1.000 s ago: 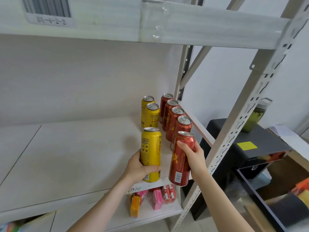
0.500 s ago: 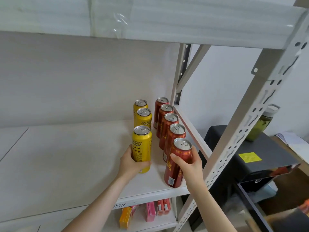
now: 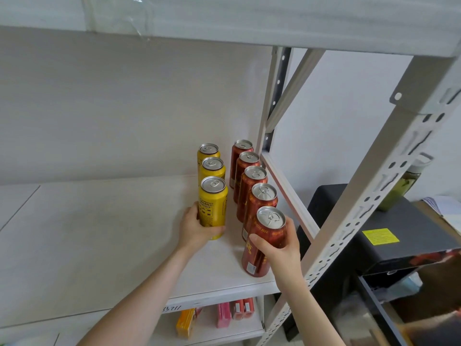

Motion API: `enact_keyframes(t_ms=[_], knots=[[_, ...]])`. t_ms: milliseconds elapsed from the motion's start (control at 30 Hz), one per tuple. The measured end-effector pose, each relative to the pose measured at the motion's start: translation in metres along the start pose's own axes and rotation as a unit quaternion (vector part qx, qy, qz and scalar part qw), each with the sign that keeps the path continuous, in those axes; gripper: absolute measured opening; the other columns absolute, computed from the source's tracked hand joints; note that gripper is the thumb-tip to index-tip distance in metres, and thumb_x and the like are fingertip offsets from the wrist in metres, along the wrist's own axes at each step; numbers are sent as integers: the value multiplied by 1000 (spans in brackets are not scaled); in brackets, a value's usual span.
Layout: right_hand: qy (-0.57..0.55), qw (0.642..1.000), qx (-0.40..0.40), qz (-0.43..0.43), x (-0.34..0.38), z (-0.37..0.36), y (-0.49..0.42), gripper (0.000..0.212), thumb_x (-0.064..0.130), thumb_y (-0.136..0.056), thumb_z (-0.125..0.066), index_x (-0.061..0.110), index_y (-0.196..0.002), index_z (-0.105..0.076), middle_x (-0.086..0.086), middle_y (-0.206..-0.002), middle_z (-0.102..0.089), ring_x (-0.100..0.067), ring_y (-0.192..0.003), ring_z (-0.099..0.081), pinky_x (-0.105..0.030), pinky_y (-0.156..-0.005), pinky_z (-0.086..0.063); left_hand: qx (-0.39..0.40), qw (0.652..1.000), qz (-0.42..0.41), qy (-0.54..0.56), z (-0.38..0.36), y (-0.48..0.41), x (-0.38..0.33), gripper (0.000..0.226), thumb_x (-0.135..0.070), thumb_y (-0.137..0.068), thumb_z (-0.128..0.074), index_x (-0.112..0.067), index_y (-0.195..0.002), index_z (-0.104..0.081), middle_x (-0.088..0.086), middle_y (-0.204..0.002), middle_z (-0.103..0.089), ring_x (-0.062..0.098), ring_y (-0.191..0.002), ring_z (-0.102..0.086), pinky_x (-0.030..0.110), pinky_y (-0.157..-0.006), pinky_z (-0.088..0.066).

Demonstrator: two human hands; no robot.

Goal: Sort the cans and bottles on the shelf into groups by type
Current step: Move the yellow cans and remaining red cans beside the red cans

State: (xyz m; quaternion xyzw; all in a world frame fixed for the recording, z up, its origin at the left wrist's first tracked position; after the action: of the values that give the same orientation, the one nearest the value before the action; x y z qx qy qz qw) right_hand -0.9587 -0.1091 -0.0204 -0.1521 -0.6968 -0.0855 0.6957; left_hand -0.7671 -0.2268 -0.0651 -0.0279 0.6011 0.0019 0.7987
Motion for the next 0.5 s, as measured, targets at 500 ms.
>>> enact_keyframes(t_ms=[500], knots=[[-18,999,38,-8,2,4,-6,67,43,-50,-86,55,-106,-50,24,-106,-65,1,-101,-65,-15,-63,-54,1,1000,13,-2,0,-14,4,66,-15,-47,-97,-26,-93,-51,-8,-95,-67,1,-82,-66,11,-57,-51]])
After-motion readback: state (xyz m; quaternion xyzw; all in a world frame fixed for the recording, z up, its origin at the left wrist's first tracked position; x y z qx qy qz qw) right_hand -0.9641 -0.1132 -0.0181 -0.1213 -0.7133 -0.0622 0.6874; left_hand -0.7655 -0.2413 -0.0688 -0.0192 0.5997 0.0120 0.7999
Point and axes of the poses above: each hand's wrist, its own y-axis away from the middle knuckle, its own z-axis out of the back of the hand, x = y × z, the point moved 2 cm from there along -y, towards the middle knuckle
